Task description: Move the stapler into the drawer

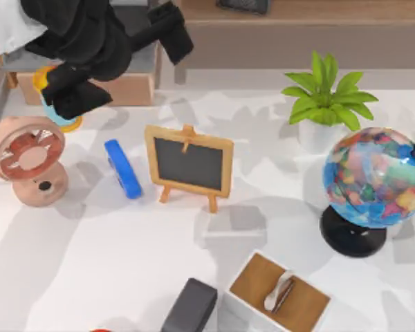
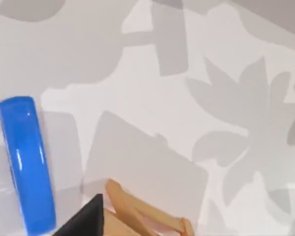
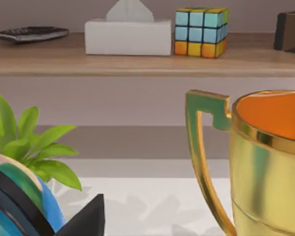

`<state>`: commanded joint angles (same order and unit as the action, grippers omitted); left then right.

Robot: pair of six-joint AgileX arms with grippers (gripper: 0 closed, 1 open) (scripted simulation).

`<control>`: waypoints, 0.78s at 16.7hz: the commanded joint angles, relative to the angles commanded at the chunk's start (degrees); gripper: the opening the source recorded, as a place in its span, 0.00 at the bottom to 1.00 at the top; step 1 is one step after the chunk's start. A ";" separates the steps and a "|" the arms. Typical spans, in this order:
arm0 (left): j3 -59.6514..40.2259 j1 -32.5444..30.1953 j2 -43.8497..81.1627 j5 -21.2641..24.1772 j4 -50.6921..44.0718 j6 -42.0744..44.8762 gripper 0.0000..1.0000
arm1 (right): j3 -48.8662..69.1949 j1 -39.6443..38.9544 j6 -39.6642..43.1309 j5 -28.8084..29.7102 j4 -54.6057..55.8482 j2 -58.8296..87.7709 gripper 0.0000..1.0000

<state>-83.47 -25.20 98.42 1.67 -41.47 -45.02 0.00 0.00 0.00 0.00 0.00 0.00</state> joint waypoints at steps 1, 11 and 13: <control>-2.57 0.06 4.71 -0.24 -3.12 -1.11 1.00 | 0.00 0.00 0.00 0.00 0.00 0.00 1.00; -14.60 3.75 26.91 -2.13 -20.91 -3.92 1.00 | 0.00 0.00 0.00 0.00 0.00 0.00 1.00; -14.60 3.75 26.91 -2.13 -20.91 -3.92 1.00 | 0.00 0.00 0.00 0.00 0.00 0.00 1.00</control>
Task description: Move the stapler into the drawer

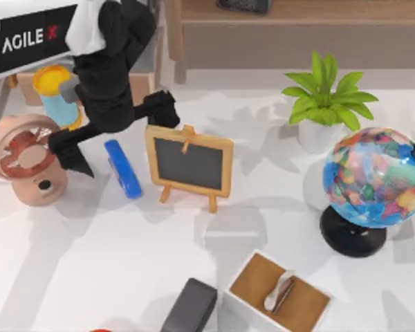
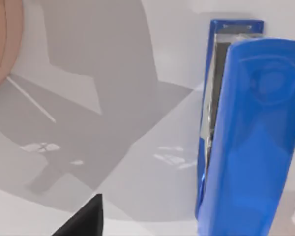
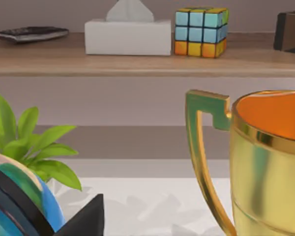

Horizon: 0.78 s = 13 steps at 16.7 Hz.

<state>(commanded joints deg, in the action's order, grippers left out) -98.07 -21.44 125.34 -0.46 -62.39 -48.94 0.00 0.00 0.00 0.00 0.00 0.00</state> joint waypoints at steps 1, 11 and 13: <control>0.00 0.00 0.00 0.00 0.00 0.00 1.00 | 0.00 0.00 0.00 0.00 0.00 0.00 1.00; 4.88 0.08 3.98 0.05 8.87 0.04 1.00 | 0.00 0.00 0.00 0.00 0.00 0.00 1.00; 5.83 0.12 3.67 0.04 9.50 0.17 1.00 | 0.00 0.00 0.00 0.00 0.00 0.00 1.00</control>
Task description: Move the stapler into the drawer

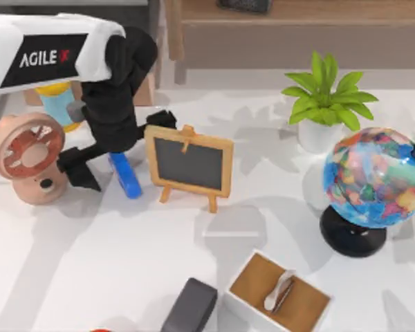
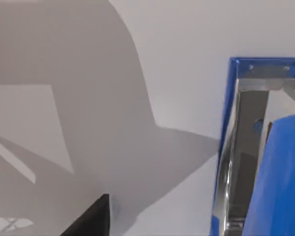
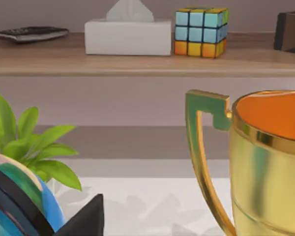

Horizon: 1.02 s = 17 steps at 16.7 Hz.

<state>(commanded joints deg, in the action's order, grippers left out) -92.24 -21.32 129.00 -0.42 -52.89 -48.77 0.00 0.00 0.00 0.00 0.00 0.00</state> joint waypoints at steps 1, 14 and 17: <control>0.00 0.00 0.00 0.00 0.00 0.00 1.00 | 0.00 0.00 0.00 0.00 0.00 0.00 1.00; 0.00 0.00 0.00 0.00 0.00 0.00 0.17 | 0.00 0.00 0.00 0.00 0.00 0.00 1.00; 0.00 0.00 0.00 0.00 0.00 0.00 0.00 | 0.00 0.00 0.00 0.00 0.00 0.00 1.00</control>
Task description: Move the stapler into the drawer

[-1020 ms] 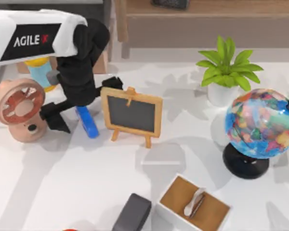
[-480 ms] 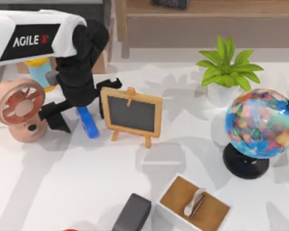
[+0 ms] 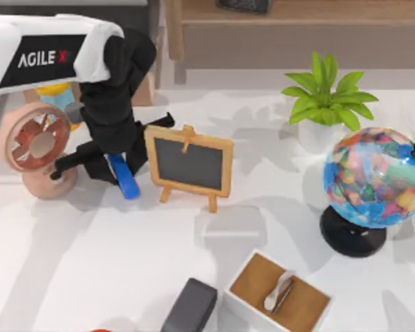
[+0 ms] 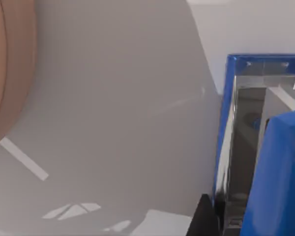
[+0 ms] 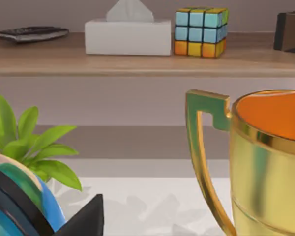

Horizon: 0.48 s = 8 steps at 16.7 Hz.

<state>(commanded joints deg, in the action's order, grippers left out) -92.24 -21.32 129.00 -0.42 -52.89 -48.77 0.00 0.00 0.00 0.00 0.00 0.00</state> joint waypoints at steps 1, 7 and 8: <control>0.00 0.00 0.00 0.00 0.00 0.00 0.00 | 0.00 0.00 0.00 0.00 0.00 0.00 1.00; 0.00 0.00 0.00 0.00 0.00 0.00 0.00 | 0.00 0.00 0.00 0.00 0.00 0.00 1.00; -0.04 -0.02 -0.89 -0.23 -0.52 0.35 0.00 | 0.00 0.00 0.00 0.00 0.00 0.00 1.00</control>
<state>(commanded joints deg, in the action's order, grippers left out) -92.28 -21.35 128.11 -0.65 -53.41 -48.42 0.00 0.00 0.00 0.00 0.00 0.00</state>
